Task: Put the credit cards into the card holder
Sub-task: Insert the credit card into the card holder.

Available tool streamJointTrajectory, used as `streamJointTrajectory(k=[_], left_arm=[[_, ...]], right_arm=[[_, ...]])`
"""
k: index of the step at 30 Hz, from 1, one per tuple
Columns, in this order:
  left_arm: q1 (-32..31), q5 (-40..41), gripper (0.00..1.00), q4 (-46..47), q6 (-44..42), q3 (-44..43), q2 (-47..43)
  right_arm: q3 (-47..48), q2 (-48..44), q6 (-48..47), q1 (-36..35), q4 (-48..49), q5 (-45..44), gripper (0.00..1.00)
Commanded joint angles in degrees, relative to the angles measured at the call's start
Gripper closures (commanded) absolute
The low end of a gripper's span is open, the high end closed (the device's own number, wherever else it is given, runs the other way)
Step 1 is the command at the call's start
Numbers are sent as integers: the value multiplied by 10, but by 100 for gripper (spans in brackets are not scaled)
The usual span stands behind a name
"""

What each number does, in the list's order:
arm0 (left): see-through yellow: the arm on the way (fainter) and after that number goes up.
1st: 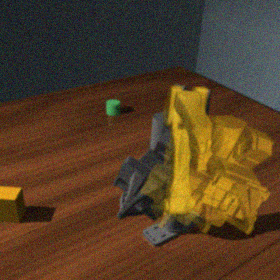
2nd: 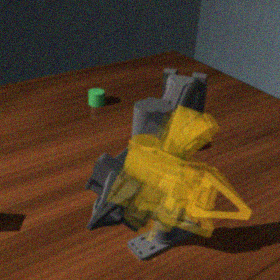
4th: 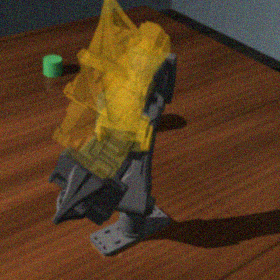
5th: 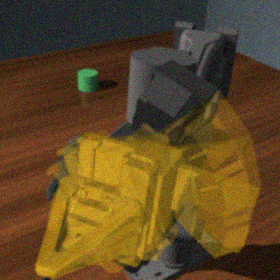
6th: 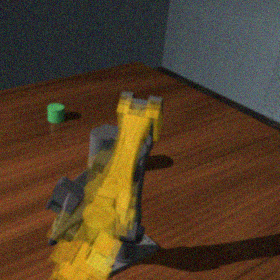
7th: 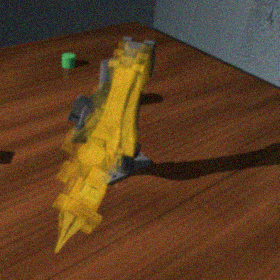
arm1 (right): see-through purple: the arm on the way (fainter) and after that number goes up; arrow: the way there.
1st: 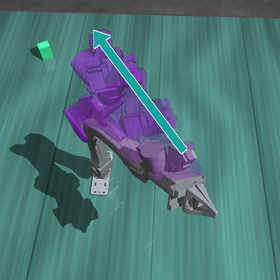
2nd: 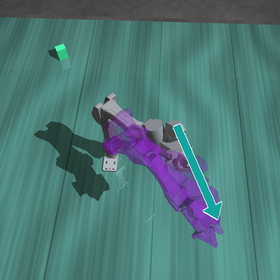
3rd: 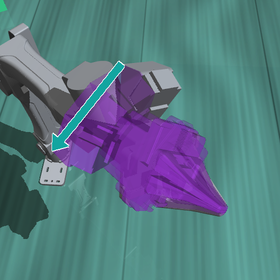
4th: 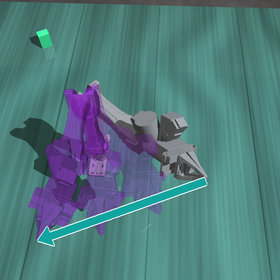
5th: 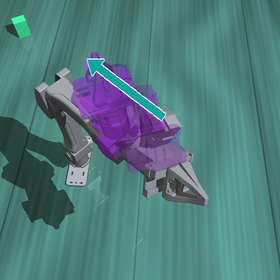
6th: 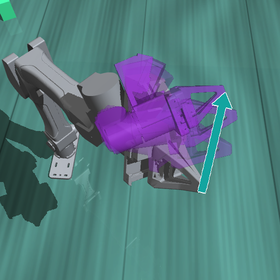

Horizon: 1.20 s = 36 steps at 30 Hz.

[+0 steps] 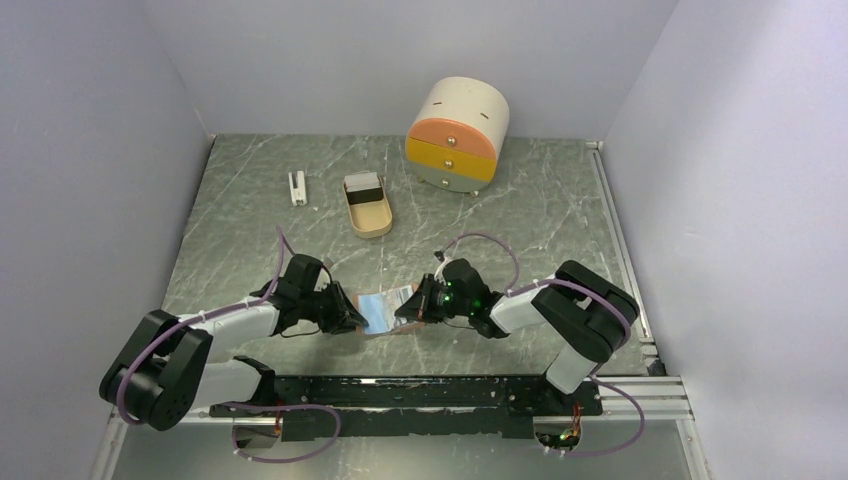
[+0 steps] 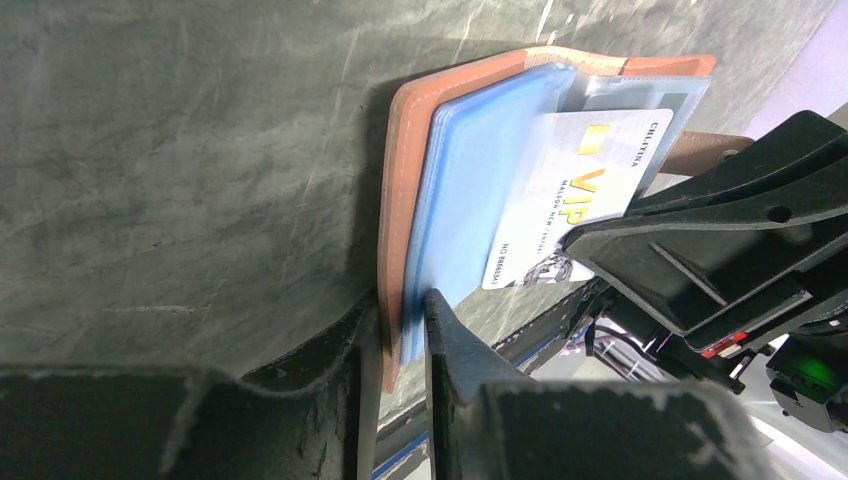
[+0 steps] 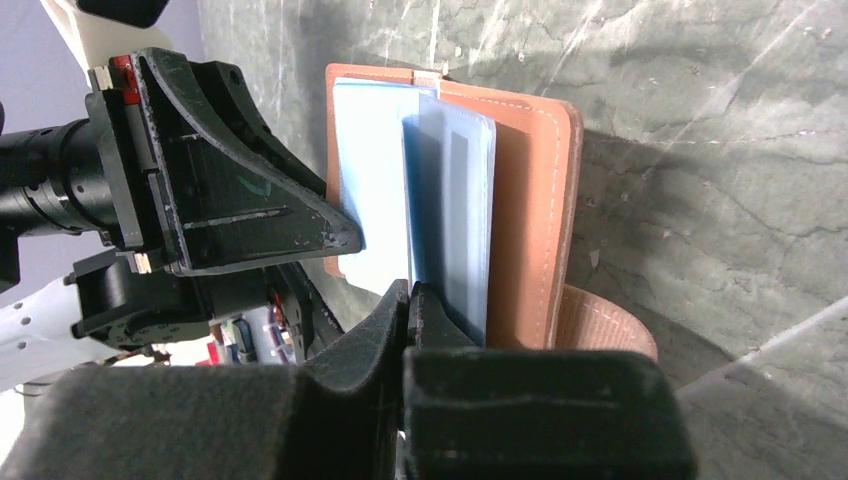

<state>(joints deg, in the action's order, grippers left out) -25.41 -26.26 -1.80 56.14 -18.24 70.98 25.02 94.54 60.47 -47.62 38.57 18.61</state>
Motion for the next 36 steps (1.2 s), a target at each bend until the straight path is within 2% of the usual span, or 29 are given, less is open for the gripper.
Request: streamJointTrajectory(k=[1,20,36], left_arm=[[4,-12,75,8,-9,7,3],[4,-12,75,2,-10,5,3],[4,-35,76,24,-2,7,20]], right_arm=[[-12,15,8,-5,40,-11,100],[-2,15,-74,-2,21,-24,100],[-38,66,-1,-12,155,-20,100]])
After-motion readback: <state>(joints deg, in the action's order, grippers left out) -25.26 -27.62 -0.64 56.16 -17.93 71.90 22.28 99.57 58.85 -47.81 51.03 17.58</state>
